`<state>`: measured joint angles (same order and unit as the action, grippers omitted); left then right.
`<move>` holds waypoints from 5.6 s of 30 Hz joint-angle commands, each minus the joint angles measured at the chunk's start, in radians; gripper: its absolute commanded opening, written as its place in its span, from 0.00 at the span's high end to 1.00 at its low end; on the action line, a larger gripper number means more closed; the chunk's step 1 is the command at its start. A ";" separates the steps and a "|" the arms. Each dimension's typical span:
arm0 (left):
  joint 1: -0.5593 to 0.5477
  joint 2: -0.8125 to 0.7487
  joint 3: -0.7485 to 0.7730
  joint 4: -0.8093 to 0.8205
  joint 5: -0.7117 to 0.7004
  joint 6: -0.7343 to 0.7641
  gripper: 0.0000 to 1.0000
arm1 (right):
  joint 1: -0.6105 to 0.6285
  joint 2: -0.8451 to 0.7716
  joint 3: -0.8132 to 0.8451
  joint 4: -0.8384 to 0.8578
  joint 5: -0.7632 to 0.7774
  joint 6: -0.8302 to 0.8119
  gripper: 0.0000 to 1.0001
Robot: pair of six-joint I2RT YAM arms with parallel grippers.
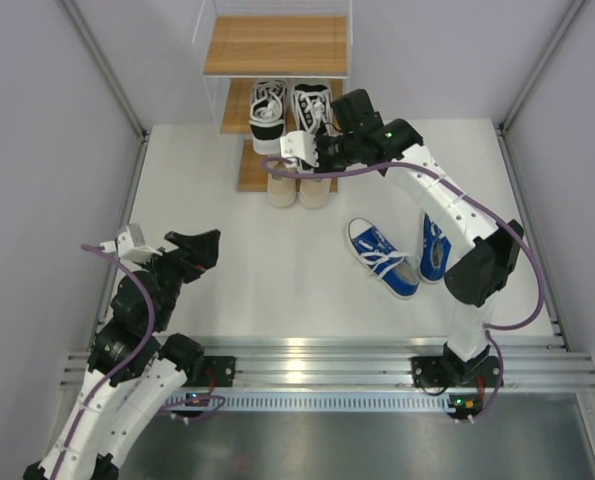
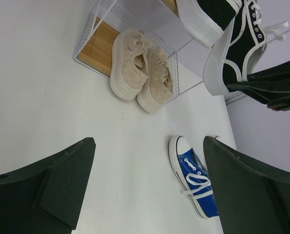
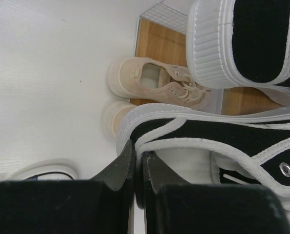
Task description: Place and organize the shoes onto the shoe shelf
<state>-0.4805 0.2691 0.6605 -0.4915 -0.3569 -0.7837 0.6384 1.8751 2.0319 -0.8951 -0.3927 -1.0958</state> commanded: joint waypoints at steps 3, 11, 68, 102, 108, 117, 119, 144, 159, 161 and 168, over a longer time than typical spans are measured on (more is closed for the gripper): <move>0.003 0.005 -0.015 0.044 0.009 -0.009 0.02 | -0.032 0.013 0.099 0.212 0.057 -0.022 1.00; 0.003 0.007 -0.021 0.051 0.013 -0.015 0.02 | -0.032 0.035 0.122 0.223 0.049 -0.036 1.00; 0.003 0.042 -0.048 0.128 0.044 -0.022 0.02 | -0.054 0.070 0.169 0.202 0.094 -0.119 0.76; 0.003 0.234 0.056 0.171 0.061 0.006 0.14 | -0.098 -0.246 0.005 0.223 -0.162 0.281 0.40; 0.005 0.542 0.188 0.300 0.075 0.096 0.70 | -0.157 -0.428 -0.281 0.258 -0.279 0.478 0.68; 0.039 0.927 0.438 0.409 0.113 0.121 1.00 | -0.316 -0.625 -0.578 0.323 -0.370 0.563 0.70; 0.060 0.985 0.487 0.421 0.144 0.116 1.00 | -0.335 -0.649 -0.616 0.332 -0.377 0.573 0.70; 0.132 1.230 0.717 0.442 0.240 0.081 0.86 | -0.391 -0.665 -0.653 0.381 -0.402 0.603 0.70; 0.151 1.158 0.699 0.427 0.243 0.098 0.65 | -0.424 -0.694 -0.668 0.337 -0.413 0.594 0.61; 0.154 1.104 0.685 0.412 0.234 0.119 0.55 | -0.439 -0.700 -0.676 0.326 -0.426 0.602 0.57; 0.166 0.911 0.575 0.321 0.347 0.221 0.20 | -0.479 -0.673 -0.737 0.164 -0.431 0.599 0.30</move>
<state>-0.3218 1.2800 1.2930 -0.1455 -0.0822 -0.6346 0.1814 1.1976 1.3220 -0.6308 -0.8028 -0.4782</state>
